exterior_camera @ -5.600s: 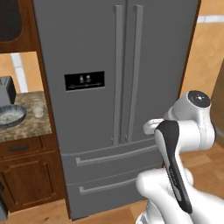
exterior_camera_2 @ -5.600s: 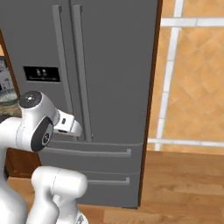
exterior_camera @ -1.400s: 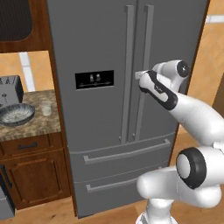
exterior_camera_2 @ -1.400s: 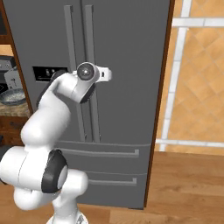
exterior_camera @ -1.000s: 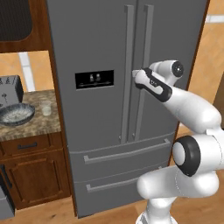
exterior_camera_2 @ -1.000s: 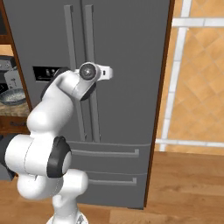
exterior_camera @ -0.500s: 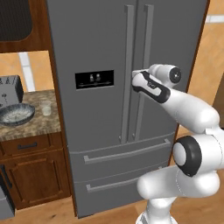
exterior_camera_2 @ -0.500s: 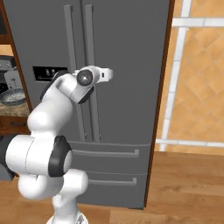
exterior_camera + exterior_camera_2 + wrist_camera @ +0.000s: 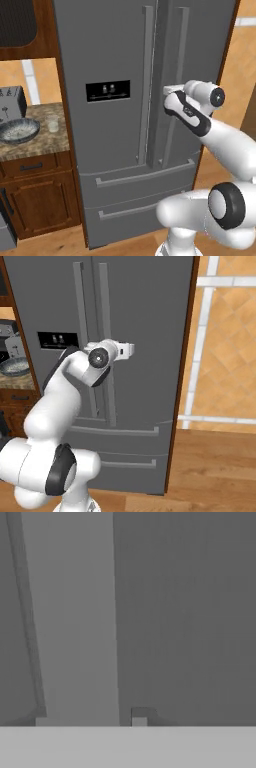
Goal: Grab a lemon wedge from the fridge and one ice cube from the ice bowl, and put them in the glass of lemonade.
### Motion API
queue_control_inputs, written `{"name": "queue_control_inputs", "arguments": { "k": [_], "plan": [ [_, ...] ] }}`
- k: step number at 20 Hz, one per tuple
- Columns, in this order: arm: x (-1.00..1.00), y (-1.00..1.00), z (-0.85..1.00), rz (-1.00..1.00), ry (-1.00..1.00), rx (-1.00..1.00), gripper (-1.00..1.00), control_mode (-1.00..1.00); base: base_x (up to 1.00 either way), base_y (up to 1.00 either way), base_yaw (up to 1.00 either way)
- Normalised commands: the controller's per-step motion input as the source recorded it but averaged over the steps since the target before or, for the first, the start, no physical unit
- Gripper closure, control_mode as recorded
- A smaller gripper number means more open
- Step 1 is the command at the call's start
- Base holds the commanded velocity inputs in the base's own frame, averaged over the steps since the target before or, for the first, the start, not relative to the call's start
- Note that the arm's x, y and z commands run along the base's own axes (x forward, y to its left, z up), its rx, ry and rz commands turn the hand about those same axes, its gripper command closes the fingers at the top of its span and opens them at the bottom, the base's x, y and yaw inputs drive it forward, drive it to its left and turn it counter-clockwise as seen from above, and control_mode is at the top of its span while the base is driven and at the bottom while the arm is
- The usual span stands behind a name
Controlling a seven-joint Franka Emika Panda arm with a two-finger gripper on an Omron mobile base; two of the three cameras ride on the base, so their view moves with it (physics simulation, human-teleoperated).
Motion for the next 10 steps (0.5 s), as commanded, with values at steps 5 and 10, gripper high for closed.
{"name": "queue_control_inputs", "arguments": {
  "k": [5, 10],
  "plan": [
    [-1.00, -0.89, -0.05, -0.06, 0.19, 0.01, 1.00, -1.00, 0.00, 0.00, 0.00],
    [-0.96, -0.99, 0.00, -0.02, 0.20, 0.00, 1.00, -1.00, 0.00, 0.00, 0.00]
  ]
}}
